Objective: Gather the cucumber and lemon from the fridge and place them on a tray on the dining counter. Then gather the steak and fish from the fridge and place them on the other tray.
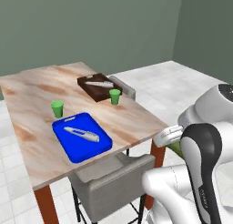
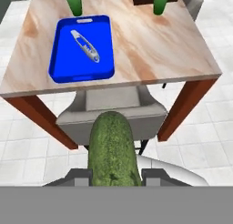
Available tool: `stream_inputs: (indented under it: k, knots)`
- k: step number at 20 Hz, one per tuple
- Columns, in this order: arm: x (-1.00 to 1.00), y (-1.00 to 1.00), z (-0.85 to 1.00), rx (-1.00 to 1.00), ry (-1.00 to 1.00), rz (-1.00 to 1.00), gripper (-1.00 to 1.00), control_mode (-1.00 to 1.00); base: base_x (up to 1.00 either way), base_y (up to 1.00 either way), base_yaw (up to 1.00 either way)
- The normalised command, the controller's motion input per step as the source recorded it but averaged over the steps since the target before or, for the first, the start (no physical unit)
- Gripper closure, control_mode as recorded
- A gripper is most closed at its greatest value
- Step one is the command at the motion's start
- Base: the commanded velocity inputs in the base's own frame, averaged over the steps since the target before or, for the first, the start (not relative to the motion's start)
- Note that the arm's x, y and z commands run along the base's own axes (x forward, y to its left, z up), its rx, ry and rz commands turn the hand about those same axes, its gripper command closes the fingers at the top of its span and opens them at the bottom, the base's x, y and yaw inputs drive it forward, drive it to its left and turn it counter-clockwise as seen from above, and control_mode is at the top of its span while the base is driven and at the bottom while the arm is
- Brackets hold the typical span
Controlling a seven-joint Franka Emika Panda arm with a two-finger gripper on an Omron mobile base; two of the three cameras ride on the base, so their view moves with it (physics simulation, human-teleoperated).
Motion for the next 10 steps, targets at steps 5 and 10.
stream_inputs:
  k: [5, 10]
  knots:
    - [0.00, 0.00, 0.00, 0.00, 0.00, 0.00, 1.00, 1.00, 0.53, 0.19, 0.35]
    - [0.00, 0.00, 0.00, 0.00, 0.00, 0.00, 1.00, 1.00, 0.54, 0.21, 0.22]
